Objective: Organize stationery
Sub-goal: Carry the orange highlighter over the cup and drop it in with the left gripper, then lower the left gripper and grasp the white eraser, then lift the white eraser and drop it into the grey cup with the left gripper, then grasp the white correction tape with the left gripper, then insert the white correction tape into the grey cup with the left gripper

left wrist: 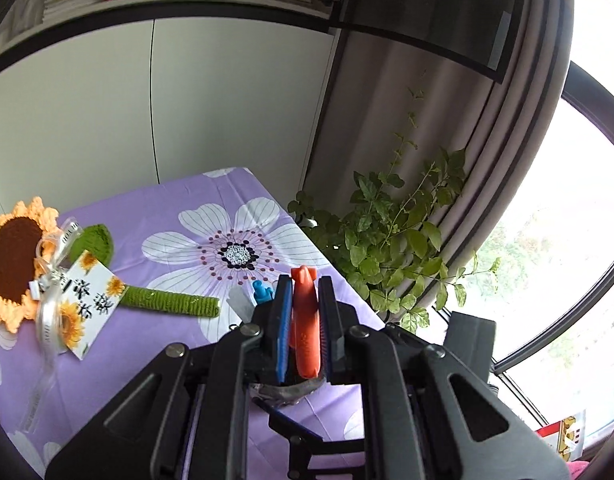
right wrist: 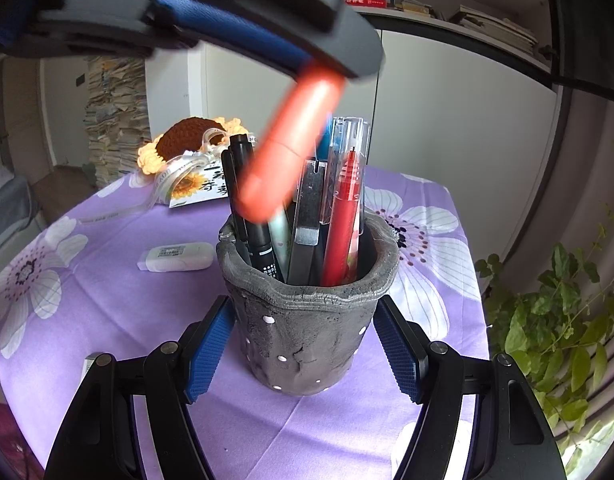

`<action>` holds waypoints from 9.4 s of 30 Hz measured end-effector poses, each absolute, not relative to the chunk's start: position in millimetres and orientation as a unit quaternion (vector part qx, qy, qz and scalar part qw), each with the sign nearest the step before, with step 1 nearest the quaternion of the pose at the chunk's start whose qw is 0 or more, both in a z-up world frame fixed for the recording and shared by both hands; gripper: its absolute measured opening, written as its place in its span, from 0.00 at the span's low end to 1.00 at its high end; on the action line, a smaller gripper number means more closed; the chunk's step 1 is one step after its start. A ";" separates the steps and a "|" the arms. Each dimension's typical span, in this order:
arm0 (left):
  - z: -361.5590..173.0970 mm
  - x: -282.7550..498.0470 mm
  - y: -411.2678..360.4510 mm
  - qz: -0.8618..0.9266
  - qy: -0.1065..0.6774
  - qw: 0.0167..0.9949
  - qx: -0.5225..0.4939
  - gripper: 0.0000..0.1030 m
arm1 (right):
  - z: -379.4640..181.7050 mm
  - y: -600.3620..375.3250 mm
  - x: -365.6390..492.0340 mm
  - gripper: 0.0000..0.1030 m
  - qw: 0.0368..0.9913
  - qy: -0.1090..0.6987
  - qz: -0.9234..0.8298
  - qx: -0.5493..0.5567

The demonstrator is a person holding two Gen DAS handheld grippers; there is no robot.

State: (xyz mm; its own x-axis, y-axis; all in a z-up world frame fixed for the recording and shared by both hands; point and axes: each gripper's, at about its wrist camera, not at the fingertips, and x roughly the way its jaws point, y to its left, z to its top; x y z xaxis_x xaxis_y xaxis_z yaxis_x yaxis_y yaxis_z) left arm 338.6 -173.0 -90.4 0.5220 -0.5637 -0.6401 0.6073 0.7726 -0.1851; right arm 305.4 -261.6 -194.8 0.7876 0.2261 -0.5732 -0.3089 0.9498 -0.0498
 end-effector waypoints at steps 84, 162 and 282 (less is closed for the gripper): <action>-225.7 320.0 -138.8 -0.136 0.610 0.773 0.112 0.14 | -192.0 -264.7 301.6 0.70 0.947 0.282 0.144 -0.058; -69.1 341.4 -143.6 -0.262 0.419 0.868 0.039 0.41 | -190.4 -264.3 296.7 0.67 0.948 0.270 0.163 -0.048; -86.3 337.0 -181.1 -0.298 0.406 0.856 0.115 0.23 | -192.5 -268.1 299.0 0.67 0.945 0.283 0.162 -0.041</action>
